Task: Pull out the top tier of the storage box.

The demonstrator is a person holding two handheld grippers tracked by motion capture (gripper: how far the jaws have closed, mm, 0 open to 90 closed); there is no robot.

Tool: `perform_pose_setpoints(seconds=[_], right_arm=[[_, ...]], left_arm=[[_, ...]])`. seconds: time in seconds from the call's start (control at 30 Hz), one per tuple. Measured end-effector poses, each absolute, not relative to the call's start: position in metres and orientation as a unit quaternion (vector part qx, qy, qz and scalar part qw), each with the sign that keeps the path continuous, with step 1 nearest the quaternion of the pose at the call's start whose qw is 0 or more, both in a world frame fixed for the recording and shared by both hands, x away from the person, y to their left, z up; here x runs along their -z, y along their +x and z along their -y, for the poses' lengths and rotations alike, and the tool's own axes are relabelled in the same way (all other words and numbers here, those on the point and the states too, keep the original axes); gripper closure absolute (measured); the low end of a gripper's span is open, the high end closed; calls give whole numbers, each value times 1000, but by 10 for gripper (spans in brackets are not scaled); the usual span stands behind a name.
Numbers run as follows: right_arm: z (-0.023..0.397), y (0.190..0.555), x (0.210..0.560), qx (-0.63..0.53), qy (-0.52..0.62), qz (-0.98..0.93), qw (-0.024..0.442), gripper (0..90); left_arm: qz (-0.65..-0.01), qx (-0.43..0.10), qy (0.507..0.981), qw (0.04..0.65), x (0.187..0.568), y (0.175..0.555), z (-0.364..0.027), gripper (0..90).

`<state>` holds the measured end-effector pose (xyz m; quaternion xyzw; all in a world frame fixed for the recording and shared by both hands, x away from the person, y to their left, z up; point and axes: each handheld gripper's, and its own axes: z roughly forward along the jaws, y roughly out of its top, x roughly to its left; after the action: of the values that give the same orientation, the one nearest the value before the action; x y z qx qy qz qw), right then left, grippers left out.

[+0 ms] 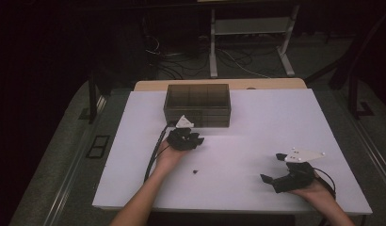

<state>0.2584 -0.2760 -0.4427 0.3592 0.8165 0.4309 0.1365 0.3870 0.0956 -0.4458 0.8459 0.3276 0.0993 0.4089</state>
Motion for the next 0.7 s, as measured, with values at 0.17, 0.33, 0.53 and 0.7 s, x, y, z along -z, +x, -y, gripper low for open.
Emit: perform_pose_setpoints(seconds=[0.17, 0.33, 0.53, 0.7], right_arm=[[276, 259, 443, -431, 358, -817, 136, 4], [276, 258, 443, -431, 359, -817, 136, 4], [276, 259, 443, -431, 357, -818, 135, 4], [276, 259, 443, -431, 357, -818, 135, 4]], left_arm=[[-328, -94, 849, 404, 450, 387, -92, 688], [-326, -95, 854, 393, 453, 387, -91, 725], [-327, -99, 855, 390, 453, 387, -90, 773], [-324, -101, 856, 391, 454, 387, -91, 788]])
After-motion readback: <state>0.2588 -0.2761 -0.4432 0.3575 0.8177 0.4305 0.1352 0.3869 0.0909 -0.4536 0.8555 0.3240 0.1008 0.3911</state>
